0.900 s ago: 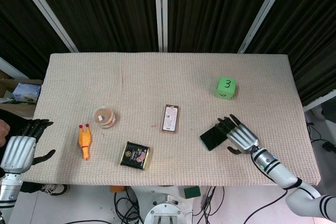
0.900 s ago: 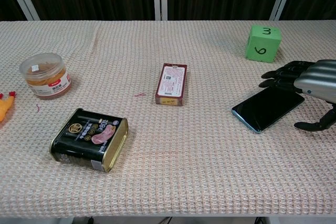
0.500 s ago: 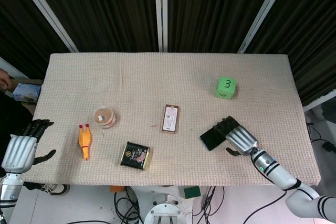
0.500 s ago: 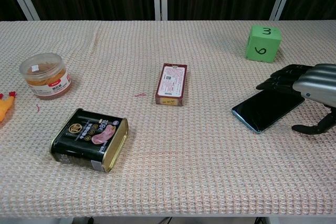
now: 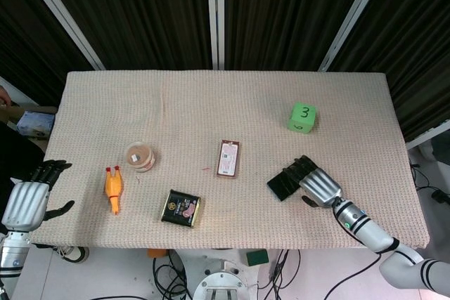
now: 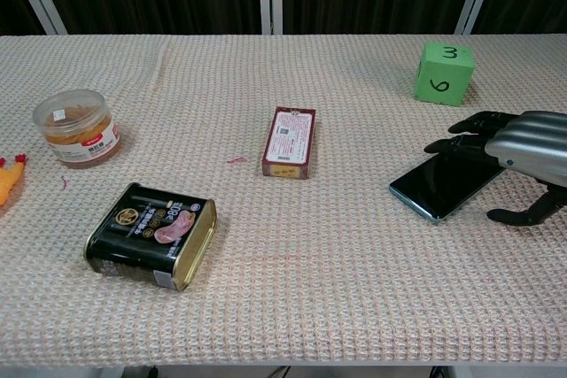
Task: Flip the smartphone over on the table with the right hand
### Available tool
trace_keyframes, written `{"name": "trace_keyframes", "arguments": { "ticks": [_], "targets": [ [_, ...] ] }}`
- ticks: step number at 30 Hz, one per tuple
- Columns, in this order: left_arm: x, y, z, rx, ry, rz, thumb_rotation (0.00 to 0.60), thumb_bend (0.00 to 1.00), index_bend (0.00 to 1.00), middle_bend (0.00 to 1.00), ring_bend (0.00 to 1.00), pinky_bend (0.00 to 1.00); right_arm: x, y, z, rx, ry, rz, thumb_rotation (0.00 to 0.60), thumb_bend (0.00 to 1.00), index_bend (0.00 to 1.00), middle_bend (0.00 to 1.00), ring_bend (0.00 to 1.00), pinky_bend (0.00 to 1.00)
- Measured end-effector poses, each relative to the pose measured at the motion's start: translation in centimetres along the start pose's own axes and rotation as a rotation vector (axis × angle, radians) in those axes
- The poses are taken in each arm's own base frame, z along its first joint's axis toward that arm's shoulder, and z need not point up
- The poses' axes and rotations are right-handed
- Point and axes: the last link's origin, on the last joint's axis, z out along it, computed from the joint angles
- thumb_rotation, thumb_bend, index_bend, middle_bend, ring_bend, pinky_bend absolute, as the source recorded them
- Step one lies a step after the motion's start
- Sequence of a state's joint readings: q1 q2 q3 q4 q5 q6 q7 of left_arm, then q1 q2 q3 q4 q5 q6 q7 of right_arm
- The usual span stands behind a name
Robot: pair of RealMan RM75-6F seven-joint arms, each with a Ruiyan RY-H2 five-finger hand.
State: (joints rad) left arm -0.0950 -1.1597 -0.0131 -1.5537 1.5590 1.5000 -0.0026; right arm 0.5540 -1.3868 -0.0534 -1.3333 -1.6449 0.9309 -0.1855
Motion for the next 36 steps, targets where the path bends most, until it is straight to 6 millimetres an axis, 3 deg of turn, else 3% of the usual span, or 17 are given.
{"name": "trace_keyframes", "arguments": {
  "ticks": [8, 13, 19, 22, 26, 32, 36],
  "targets": [
    [0.1, -0.2, 0.2, 0.004, -0.004, 0.001, 0.600, 0.12, 0.22, 0.20, 0.15, 0.34, 0.2, -0.3, 1.4, 0.015, 0.015, -0.026, 0.600, 0.41, 0.30, 0.24, 0.00, 0.00],
    [0.1, -0.5, 0.2, 0.011, -0.003, 0.001, 0.600, 0.12, 0.22, 0.20, 0.15, 0.34, 0.3, -0.5, 2.4, 0.025, 0.032, -0.039, 0.600, 0.48, 0.38, 0.29, 0.07, 0.00],
    [0.0, -0.9, 0.1, 0.025, -0.006, -0.003, 0.600, 0.12, 0.22, 0.20, 0.15, 0.34, 0.7, -0.6, 3.6, 0.029, 0.076, -0.038, 0.600, 0.55, 0.54, 0.42, 0.25, 0.01],
    [0.0, -1.1, 0.0, 0.029, -0.006, -0.005, 0.600, 0.12, 0.22, 0.20, 0.15, 0.34, 1.1, -0.6, 3.9, 0.026, 0.119, -0.042, 0.600, 0.57, 0.64, 0.50, 0.34, 0.07],
    [0.0, -1.2, 0.1, 0.029, -0.006, -0.008, 0.600, 0.12, 0.22, 0.20, 0.15, 0.34, 1.7, -0.4, 3.8, 0.022, 0.158, -0.043, 0.600, 0.60, 0.76, 0.62, 0.47, 0.15],
    [-0.1, -1.1, 0.2, 0.018, -0.006, -0.010, 0.600, 0.12, 0.22, 0.20, 0.15, 0.34, 2.3, -0.3, 2.5, 0.033, 0.162, -0.041, 0.600, 0.77, 0.89, 0.72, 0.55, 0.20],
    [-0.3, -1.1, 0.1, 0.018, -0.008, -0.012, 0.600, 0.12, 0.22, 0.20, 0.15, 0.34, 2.7, -0.4, 1.3, 0.041, 0.134, -0.009, 0.600, 0.78, 0.86, 0.72, 0.55, 0.20]
  ]
}}
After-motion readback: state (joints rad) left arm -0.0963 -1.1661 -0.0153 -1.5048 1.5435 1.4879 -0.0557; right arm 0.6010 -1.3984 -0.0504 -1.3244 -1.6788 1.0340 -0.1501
